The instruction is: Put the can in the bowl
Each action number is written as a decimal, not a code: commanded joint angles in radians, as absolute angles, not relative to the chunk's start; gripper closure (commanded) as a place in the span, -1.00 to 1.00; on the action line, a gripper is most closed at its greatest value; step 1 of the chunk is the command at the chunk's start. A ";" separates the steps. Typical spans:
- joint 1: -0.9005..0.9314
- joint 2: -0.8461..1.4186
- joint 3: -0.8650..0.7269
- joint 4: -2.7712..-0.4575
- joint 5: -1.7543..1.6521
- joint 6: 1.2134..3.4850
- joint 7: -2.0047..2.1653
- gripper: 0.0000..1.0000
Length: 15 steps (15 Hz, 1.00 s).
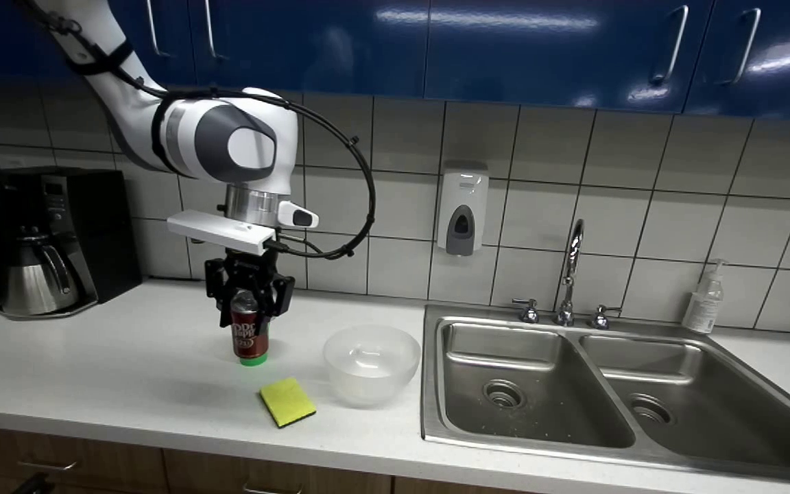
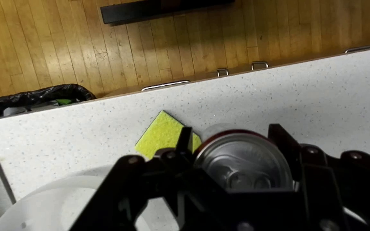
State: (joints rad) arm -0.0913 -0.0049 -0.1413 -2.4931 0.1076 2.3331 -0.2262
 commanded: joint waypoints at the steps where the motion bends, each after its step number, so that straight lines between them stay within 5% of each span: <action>1: -0.134 -0.026 -0.167 -2.455 0.158 2.261 -0.284 0.26; 15: -0.217 0.019 -0.248 -2.283 0.223 2.074 -0.237 0.26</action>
State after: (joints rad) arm -0.1968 -0.0002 -0.2466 -2.3479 0.1942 2.1403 -0.2571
